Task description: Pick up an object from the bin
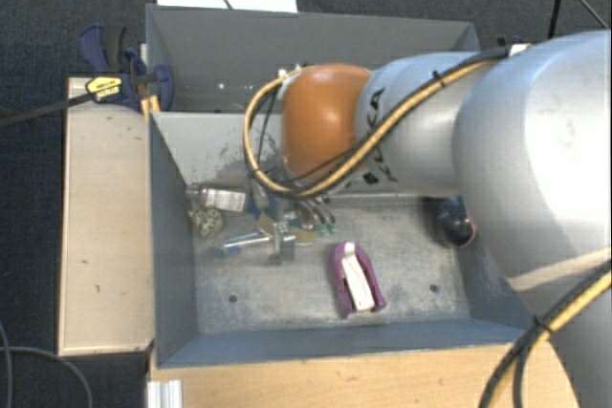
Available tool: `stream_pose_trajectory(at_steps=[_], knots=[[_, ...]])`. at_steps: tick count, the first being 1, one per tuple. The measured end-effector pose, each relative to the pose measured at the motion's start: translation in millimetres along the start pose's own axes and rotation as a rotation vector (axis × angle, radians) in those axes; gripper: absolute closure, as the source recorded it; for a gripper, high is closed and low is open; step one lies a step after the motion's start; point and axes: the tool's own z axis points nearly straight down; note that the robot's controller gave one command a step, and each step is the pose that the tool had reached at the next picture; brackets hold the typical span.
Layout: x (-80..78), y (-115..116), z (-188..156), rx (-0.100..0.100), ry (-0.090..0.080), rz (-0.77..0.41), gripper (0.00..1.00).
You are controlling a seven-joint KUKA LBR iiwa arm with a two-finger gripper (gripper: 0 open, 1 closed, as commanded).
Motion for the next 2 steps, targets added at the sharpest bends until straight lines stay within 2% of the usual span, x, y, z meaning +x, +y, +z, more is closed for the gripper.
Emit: stream_pose_trajectory(at_steps=[1, 2], knots=[[-2.4, -0.6, -2.9, 0.0, 0.009, 0.009, 0.0], [-1.2, -0.5, -2.6, 0.0, 0.016, 0.012, 1.0]])
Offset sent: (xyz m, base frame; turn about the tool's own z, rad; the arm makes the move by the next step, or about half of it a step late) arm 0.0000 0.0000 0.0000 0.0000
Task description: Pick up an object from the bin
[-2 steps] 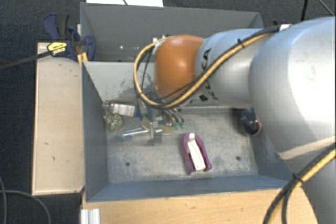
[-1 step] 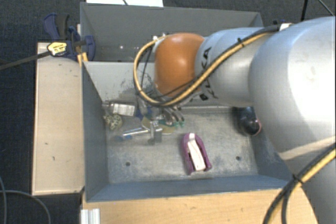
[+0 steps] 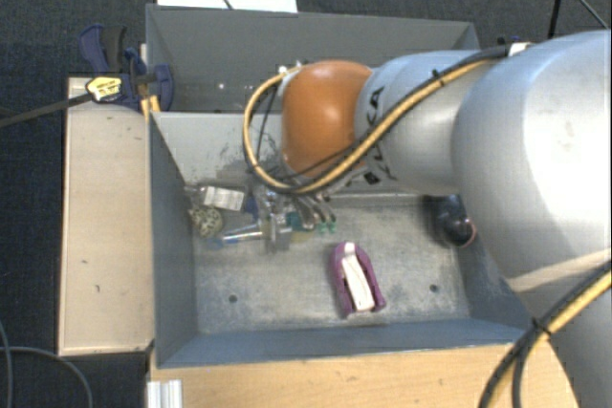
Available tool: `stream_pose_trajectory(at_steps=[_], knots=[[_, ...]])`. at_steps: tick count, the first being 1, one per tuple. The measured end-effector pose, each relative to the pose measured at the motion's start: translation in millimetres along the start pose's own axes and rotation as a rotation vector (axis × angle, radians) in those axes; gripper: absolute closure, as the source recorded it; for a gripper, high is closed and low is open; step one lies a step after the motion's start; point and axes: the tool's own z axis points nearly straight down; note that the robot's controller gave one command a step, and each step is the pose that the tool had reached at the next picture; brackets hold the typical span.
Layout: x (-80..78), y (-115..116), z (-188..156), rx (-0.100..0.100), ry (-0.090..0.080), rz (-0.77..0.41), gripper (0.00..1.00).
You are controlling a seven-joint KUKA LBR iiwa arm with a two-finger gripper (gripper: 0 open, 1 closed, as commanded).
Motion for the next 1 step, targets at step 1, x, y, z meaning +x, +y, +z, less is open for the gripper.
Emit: stream_pose_trajectory(at_steps=[1], knots=[[-0.3, 0.0, -11.4, -0.001, 0.001, 0.006, 1.0]])
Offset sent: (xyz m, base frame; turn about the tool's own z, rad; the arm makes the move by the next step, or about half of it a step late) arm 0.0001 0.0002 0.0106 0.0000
